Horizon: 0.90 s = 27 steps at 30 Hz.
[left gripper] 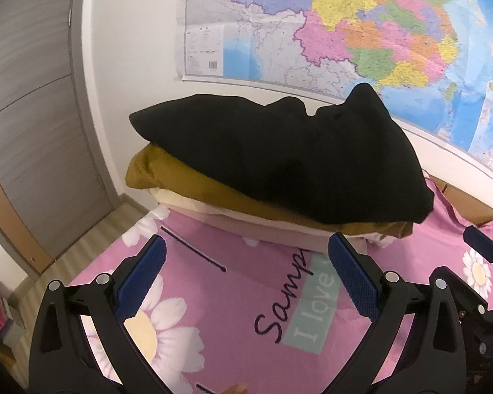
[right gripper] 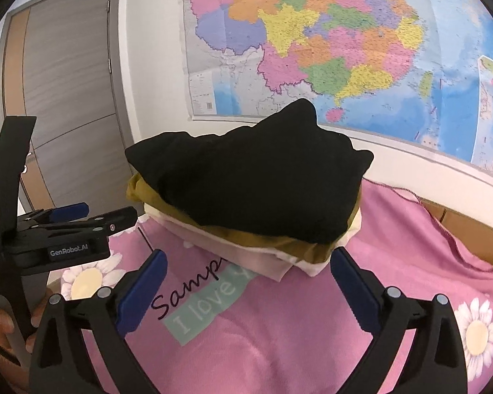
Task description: Fold large clothes
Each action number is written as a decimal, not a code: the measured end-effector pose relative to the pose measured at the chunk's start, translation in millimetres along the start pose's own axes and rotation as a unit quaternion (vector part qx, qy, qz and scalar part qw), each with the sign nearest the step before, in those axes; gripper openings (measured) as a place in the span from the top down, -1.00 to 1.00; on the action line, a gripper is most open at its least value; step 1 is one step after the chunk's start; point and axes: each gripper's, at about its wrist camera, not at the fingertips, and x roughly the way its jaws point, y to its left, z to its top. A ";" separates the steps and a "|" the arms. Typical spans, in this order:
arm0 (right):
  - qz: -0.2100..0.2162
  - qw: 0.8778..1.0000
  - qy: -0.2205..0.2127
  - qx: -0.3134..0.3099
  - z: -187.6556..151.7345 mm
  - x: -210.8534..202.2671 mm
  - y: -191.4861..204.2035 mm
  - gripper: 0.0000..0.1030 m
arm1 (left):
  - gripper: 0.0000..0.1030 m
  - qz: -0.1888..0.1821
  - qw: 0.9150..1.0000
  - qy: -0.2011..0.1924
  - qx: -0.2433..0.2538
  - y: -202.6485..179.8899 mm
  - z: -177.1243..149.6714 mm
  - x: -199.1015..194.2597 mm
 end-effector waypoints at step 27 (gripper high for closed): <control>0.000 1.000 -0.002 -0.007 -21.8 -28.0 15.4 -0.88 | -0.89 0.034 0.999 -0.015 0.015 -2.4 -27.4 -34.6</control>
